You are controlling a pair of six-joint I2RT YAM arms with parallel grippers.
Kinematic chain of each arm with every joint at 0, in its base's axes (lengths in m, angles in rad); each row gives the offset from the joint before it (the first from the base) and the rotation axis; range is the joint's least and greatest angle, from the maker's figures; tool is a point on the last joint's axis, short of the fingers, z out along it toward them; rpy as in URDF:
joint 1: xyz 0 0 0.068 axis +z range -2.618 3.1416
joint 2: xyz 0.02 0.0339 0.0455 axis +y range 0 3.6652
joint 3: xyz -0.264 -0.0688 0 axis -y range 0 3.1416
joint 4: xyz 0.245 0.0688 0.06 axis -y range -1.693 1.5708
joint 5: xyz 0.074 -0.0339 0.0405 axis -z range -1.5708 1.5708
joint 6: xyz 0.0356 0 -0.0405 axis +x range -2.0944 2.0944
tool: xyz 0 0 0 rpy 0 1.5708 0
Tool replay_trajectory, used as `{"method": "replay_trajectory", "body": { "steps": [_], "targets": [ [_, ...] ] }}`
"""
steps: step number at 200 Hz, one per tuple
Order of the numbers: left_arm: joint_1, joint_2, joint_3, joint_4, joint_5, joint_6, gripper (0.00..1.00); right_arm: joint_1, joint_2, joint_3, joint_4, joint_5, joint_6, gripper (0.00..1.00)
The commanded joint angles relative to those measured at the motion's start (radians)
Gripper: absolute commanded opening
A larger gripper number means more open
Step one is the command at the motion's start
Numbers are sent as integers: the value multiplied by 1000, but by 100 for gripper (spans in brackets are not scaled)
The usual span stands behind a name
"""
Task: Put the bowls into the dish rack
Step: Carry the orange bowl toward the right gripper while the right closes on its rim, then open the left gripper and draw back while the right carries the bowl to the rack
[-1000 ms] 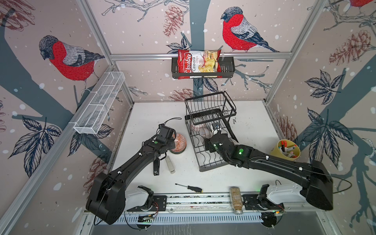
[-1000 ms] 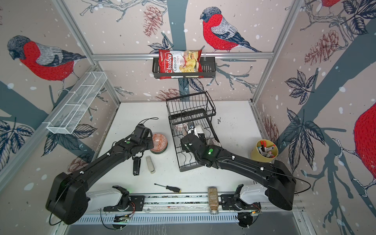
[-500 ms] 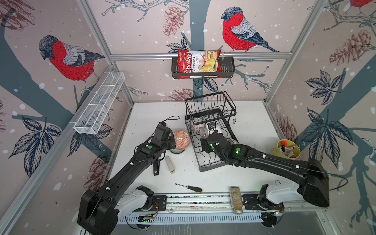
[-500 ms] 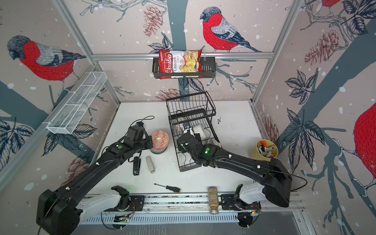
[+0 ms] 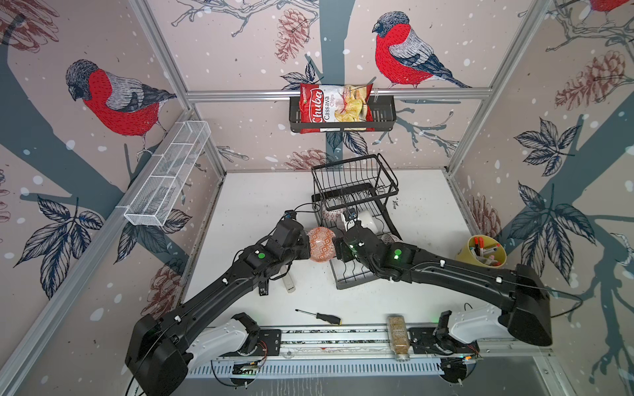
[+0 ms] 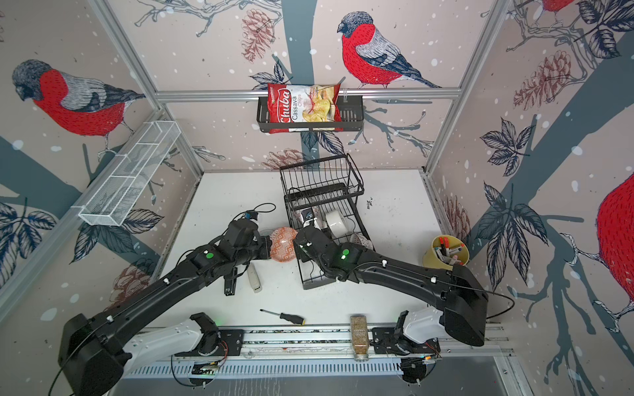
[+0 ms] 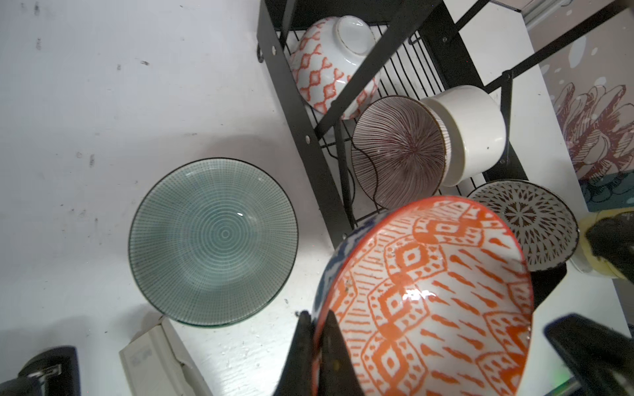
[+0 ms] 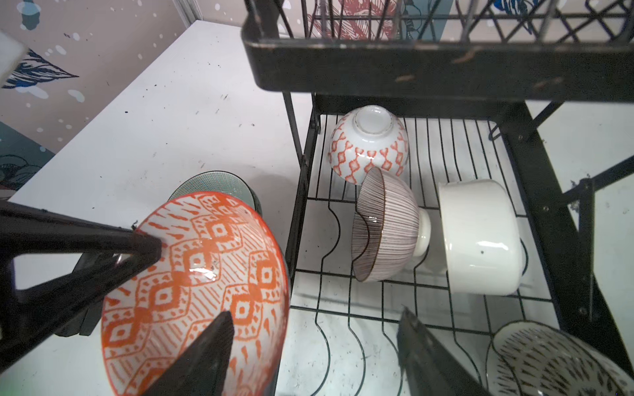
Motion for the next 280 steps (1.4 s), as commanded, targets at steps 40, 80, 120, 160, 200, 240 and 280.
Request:
{"method": "replay_trajectory", "body": {
  "steps": [40, 80, 120, 160, 200, 240, 280],
  "targets": [
    [-70, 48, 40, 94, -26, -22, 0, 1, 24, 0, -59, 55, 53, 52],
    [-82, 63, 42, 108, -19, -24, 0, -7, 13, -12, -72, 74, 63, 44],
    [-86, 59, 38, 123, -5, -26, 0, -31, -2, -27, -63, 53, 68, 27],
    [-86, 58, 34, 142, 8, -23, 0, -52, -21, -43, -37, 10, 60, 18],
    [-87, 67, 21, 182, 31, -22, 0, -55, -22, -38, -41, -4, 42, 1],
    [-87, 79, 7, 219, 44, -32, 10, -49, -17, -33, -74, 50, 38, 0],
    [-86, 93, 8, 230, 52, -30, 27, -47, -36, -36, -83, 77, 30, 0]
  ]
}}
